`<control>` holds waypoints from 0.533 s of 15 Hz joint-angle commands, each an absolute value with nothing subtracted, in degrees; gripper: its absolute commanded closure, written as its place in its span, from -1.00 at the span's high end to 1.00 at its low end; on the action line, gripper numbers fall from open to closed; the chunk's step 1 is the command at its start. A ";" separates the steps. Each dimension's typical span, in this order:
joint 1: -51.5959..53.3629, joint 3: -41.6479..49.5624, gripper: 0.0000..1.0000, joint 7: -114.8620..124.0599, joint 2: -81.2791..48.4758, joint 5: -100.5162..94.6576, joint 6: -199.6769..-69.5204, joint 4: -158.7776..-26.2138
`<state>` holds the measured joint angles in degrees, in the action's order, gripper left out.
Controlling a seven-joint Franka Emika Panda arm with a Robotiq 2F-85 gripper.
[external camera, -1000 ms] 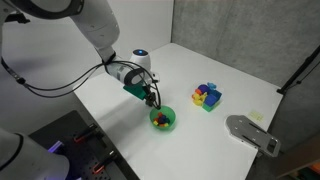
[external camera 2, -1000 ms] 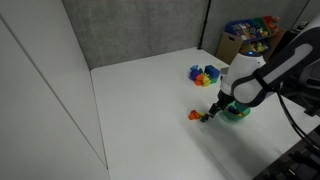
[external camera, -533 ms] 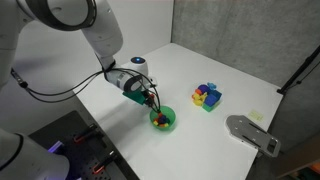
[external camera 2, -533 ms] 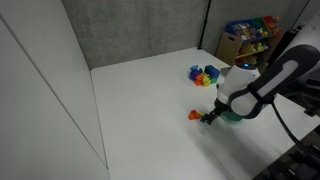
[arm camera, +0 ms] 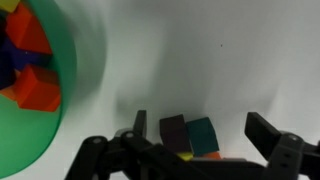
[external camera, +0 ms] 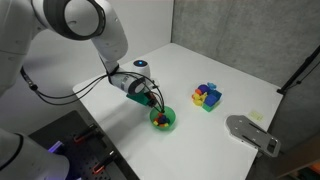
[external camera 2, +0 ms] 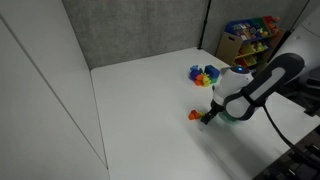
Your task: Pick up the green and blue block from the table and put them in the green bowl
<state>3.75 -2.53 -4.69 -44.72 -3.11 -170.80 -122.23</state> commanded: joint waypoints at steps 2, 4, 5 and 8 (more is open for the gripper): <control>4.40 -1.85 1.00 -5.25 -47.73 -4.56 -172.73 -118.84; 4.52 -1.89 1.00 -5.30 -48.68 -4.58 -173.54 -117.99; 4.57 -1.89 1.00 -5.32 -49.11 -4.58 -173.87 -117.56; 4.70 -1.87 0.50 -5.10 -49.89 -4.39 -174.37 -116.51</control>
